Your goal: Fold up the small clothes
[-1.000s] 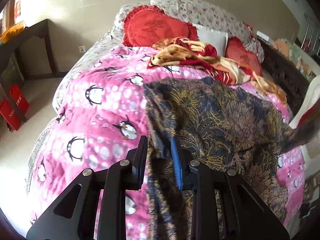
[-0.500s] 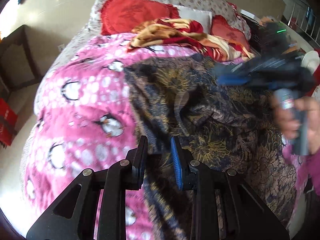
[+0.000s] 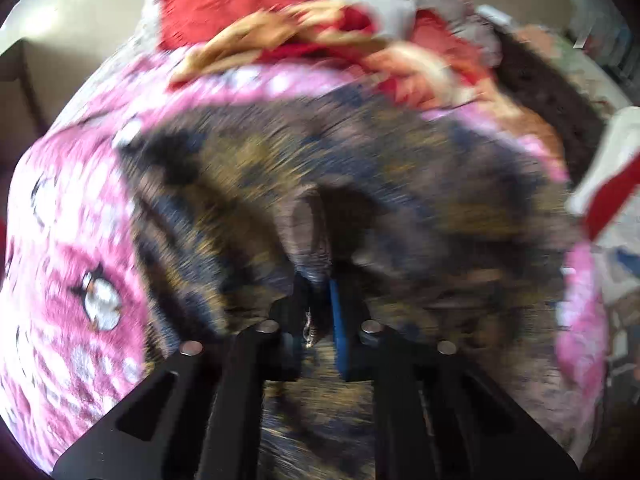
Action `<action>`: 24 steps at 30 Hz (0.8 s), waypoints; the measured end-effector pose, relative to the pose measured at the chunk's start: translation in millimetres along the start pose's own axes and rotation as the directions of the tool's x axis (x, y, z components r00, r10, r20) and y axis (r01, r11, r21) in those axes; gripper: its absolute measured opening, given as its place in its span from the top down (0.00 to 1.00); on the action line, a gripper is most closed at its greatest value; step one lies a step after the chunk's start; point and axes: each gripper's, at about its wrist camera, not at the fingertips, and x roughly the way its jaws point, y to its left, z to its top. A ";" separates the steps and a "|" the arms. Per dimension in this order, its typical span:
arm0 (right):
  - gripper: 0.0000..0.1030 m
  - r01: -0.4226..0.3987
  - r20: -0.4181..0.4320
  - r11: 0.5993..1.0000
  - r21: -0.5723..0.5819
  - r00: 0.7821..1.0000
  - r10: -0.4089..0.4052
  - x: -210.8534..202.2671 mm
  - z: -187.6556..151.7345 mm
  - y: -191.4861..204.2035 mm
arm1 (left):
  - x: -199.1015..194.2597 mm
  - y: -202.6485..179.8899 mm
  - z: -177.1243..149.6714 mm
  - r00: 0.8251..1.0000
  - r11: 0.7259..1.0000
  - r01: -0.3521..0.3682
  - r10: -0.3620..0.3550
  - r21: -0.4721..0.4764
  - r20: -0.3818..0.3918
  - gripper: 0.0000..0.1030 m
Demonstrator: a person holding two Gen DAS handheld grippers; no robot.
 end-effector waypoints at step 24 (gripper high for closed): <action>0.36 -0.007 -0.011 0.982 0.191 1.000 0.010 18.8 -12.0 -31.3 | 27.6 12.4 -13.3 0.999 0.994 -0.033 0.030 -0.102 -0.030 0.76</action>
